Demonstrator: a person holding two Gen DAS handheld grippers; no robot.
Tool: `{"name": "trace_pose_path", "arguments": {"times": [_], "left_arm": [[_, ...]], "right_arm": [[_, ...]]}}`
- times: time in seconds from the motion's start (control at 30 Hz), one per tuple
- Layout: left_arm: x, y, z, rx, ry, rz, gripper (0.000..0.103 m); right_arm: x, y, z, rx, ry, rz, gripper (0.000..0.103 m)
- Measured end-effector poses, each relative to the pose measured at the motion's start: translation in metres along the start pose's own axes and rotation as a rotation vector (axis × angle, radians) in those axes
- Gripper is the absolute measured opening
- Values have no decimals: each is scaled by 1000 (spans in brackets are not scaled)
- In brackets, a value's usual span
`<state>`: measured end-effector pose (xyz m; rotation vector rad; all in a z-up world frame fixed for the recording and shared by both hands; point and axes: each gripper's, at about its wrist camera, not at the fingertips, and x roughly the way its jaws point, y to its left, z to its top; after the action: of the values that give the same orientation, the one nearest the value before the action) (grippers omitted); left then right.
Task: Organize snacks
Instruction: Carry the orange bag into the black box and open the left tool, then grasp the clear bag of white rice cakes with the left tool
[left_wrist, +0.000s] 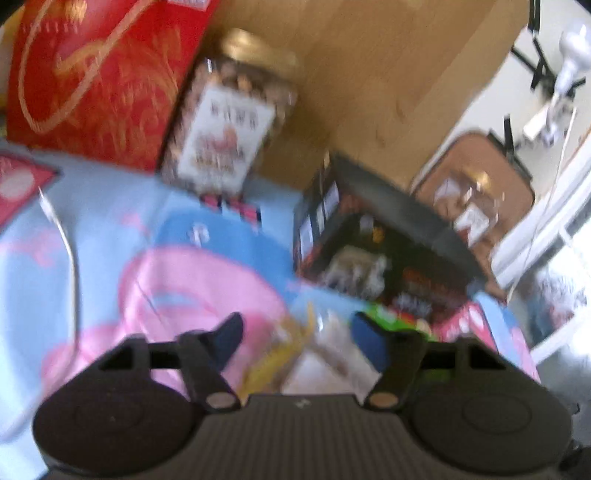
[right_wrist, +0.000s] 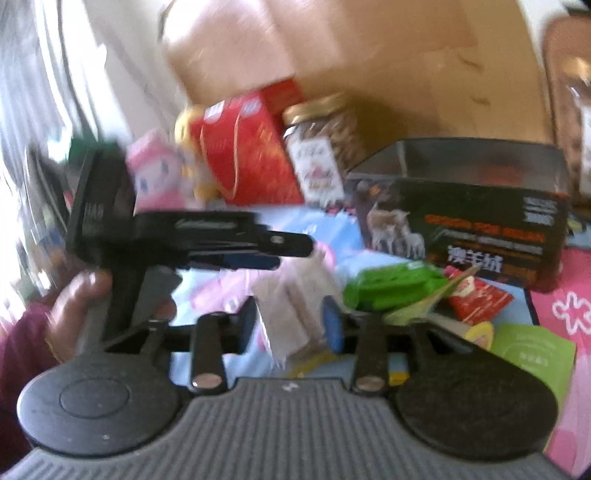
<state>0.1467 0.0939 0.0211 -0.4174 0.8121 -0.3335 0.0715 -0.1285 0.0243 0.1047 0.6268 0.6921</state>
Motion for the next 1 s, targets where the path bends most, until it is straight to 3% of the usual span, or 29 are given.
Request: {"name": "trace_pose_path", "arguments": {"times": [0.07, 0.17, 0.37, 0.43, 0.57, 0.63, 0.7, 0.77, 0.87, 0.93, 1.0], "left_arm": [[-7, -3, -10, -2, -16, -30, 42], [-32, -5, -32, 2, -33, -31, 36], [-95, 7, -83, -61, -63, -74, 37], [-103, 17, -98, -93, -47, -63, 45], [-113, 30, -110, -117, -68, -68, 58], [-116, 27, -109, -110, -77, -55, 70], [-114, 20, -108, -80, -77, -45, 72], [-106, 13, -109, -49, -69, -41, 70], [-97, 1, -111, 8, -57, -28, 50], [-96, -5, -112, 22, -54, -44, 50], [-99, -10, -112, 43, -65, -25, 50]], "right_arm": [[12, 10, -10, -58, 40, -60, 58], [19, 11, -28, -33, 104, -50, 60], [-11, 46, -56, -144, 26, -7, 59], [-15, 54, -67, -176, 22, 7, 63], [-10, 59, -81, -183, 58, -16, 79], [-11, 56, -85, -173, 69, -25, 81], [-14, 52, -87, -165, 72, -21, 81], [-12, 51, -87, -176, 68, -30, 81], [-10, 55, -89, -187, 60, -20, 81], [-9, 60, -89, -189, 50, -7, 68], [-8, 67, -90, -212, 34, -27, 65]]}}
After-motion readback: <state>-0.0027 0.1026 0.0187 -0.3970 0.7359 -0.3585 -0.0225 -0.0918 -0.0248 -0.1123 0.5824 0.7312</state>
